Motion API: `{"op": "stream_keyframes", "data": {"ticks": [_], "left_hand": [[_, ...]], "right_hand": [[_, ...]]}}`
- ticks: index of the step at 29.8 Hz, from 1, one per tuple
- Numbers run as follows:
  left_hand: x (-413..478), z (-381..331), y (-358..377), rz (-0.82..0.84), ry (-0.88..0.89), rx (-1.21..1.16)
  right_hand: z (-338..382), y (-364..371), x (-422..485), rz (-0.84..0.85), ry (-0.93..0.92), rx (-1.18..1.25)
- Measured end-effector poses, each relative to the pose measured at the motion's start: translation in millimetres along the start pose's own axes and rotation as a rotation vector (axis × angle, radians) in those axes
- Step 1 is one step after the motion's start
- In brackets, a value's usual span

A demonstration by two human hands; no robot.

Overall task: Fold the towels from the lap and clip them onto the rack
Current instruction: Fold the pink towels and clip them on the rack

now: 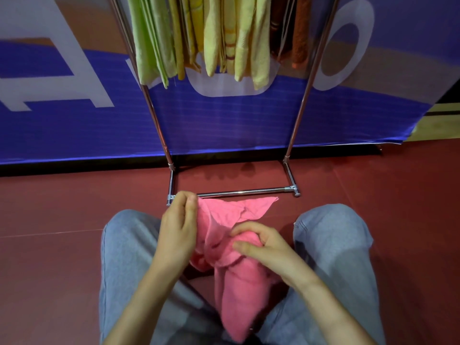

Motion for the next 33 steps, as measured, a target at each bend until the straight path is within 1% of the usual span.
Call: {"op": "stream_keyframes", "data": {"ticks": [5,8,11,15,19,21,24,27,30,33], "left_hand": [[7,-9,-9,-0.048,0.035,0.076],[8,-13,-8,-0.053,0.041,0.091],[7,-10,-7,-0.045,0.016,0.103],[17,2,-28,-0.124,-0.043,0.040],[32,7,-55,-0.218,-0.059,0.099],[39,9,-66,-0.240,-0.051,0.151],[48,15,-72,-0.242,-0.041,0.242],[51,17,-71,-0.237,-0.036,0.288],[55,19,-74,-0.242,-0.033,0.297],[58,20,-79,-0.254,-0.030,0.309]], "right_hand": [[11,-6,-1,0.001,-0.055,-0.122],[13,-1,1,0.050,-0.063,-0.199],[9,3,-1,0.091,-0.027,-0.166],[8,-5,-3,0.093,-0.045,-0.122],[5,-16,-5,0.099,-0.061,-0.150],[6,-21,-6,0.132,-0.082,-0.198],[2,-23,-5,0.190,-0.065,-0.301],[-1,-35,0,0.175,-0.042,-0.392],[-9,-54,5,0.175,0.062,-0.390],[-13,-73,7,0.206,0.105,-0.480]]}}
Point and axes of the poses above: each hand's wrist, its own x-axis towards the middle knuckle, its own y-axis out of the palm, z = x × y, the point moved 10 cm from there along x, towards the middle knuckle, and after that the axes turned 7 degrees about -y, right-handed, at the moved point
